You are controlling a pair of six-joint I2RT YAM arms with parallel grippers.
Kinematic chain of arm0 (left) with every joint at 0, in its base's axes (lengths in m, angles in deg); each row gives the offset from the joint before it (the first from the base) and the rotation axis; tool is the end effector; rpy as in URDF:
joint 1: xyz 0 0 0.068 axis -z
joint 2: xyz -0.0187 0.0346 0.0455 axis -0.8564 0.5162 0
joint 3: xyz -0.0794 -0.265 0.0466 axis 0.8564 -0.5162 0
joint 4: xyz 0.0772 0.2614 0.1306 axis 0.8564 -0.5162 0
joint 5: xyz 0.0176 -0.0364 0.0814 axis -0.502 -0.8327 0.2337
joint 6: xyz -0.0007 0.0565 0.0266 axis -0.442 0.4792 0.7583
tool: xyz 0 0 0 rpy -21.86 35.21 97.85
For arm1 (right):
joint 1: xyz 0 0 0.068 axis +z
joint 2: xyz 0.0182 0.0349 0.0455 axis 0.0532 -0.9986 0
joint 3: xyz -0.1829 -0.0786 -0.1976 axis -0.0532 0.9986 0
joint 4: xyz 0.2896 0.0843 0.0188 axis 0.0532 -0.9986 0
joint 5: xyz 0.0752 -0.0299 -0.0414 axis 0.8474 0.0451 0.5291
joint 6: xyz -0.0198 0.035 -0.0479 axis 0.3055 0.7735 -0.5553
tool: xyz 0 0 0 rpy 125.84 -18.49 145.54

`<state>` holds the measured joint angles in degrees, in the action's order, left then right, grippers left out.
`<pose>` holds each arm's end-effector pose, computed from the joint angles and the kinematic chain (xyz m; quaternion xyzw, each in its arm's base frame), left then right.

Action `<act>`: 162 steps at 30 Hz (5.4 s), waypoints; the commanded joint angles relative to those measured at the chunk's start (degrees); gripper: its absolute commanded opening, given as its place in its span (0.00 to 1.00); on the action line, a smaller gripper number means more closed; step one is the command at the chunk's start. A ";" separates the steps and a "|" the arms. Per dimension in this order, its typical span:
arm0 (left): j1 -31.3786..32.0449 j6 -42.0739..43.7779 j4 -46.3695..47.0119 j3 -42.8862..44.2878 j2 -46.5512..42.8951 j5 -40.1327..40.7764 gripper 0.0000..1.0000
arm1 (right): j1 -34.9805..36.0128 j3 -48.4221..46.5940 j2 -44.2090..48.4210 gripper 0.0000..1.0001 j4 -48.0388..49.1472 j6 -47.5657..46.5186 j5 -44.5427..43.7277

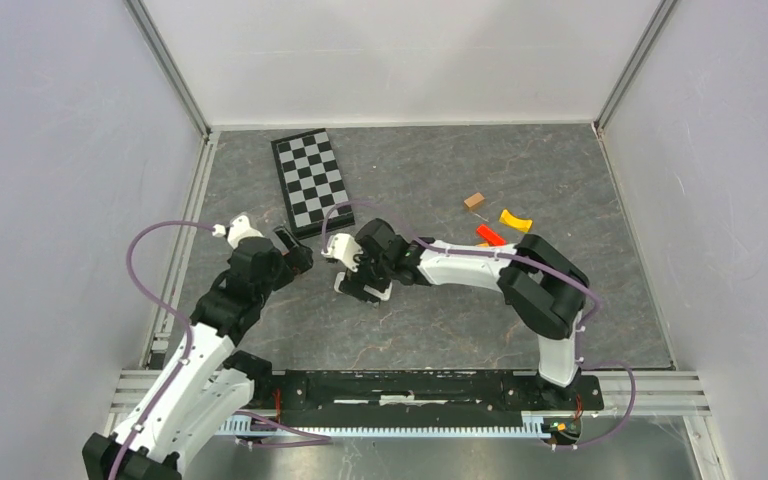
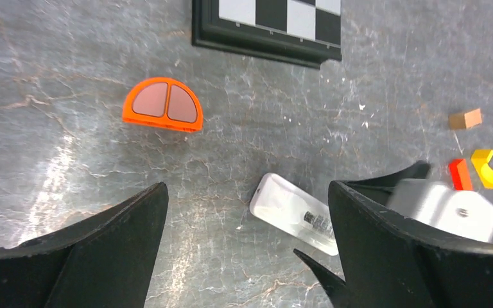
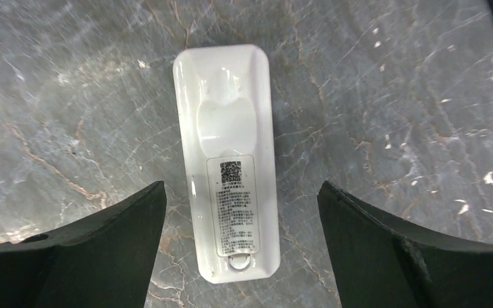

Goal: Load the batteries into the remote control
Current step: Move the remote control to the center of the board, then pick up the remote control from the center of the board, then adjust the remote control.

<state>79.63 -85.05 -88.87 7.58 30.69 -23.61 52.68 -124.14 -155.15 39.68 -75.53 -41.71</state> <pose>0.1960 -0.0608 0.2373 -0.2360 0.8512 -0.1436 0.4463 0.2465 0.3727 0.1440 -0.5508 0.7570 0.1811 0.3014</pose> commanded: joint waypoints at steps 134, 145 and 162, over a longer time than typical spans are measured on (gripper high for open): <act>21.83 -1.30 38.37 0.47 32.80 -36.96 0.89 | -18.16 35.62 42.07 0.16 -7.01 95.83 -11.74; 24.33 -7.45 46.73 -0.52 40.45 -41.85 0.66 | -12.97 29.21 34.91 0.16 -1.43 93.97 -9.97; 24.38 1.59 44.68 1.17 37.44 -42.26 0.02 | -13.47 17.04 33.00 0.90 -7.58 66.84 -20.42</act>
<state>103.78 -90.72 -43.45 6.58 72.30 -66.01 40.04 -101.32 -124.11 33.47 5.58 -55.52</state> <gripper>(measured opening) 0.157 0.861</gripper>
